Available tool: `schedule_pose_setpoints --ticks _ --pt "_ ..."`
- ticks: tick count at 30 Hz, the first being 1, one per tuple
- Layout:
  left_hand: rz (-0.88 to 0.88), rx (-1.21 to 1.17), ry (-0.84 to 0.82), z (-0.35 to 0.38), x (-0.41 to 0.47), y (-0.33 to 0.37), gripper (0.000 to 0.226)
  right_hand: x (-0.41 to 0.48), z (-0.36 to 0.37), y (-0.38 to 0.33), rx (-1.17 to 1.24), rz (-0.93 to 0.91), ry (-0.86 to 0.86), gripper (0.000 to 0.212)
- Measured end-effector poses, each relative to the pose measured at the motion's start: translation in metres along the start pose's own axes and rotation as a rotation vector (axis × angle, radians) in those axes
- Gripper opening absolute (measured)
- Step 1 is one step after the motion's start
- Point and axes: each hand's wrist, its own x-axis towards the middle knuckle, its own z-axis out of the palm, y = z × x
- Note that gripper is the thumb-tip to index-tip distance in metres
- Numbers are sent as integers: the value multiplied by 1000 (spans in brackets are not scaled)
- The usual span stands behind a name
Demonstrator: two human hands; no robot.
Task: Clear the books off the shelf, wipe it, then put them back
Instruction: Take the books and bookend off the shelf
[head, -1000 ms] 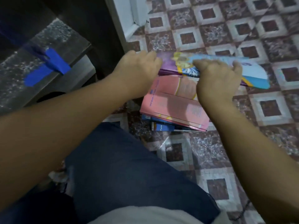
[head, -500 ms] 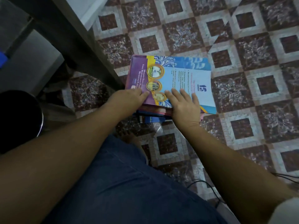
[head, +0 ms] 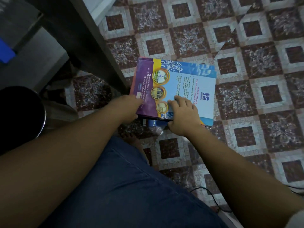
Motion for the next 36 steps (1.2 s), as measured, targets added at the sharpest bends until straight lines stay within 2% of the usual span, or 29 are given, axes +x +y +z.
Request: schedule_pose_setpoints --ticks 3,7,12,19,26,33,36 --pt "-137 -126 107 -19 -30 -21 52 4 -28 -29 11 -27 93 49" --pt "-287 -240 355 -32 -96 -65 42 1 -82 -97 66 -204 177 41" --pt "-555 -368 580 -19 -202 -112 37 -19 -138 -196 51 -539 335 34" --pt "-909 -467 753 27 -365 -147 37 -67 -180 -352 -37 -910 319 30" --pt "-1234 -429 1069 63 -501 -157 36 -129 -187 -473 -148 -1171 296 38" --pt "-1355 -379 1194 73 -569 -167 51 -164 -185 -558 -183 -1347 296 38" --pt "-1400 -360 1168 71 -578 -174 64 -168 -189 -588 -168 -1373 253 51"
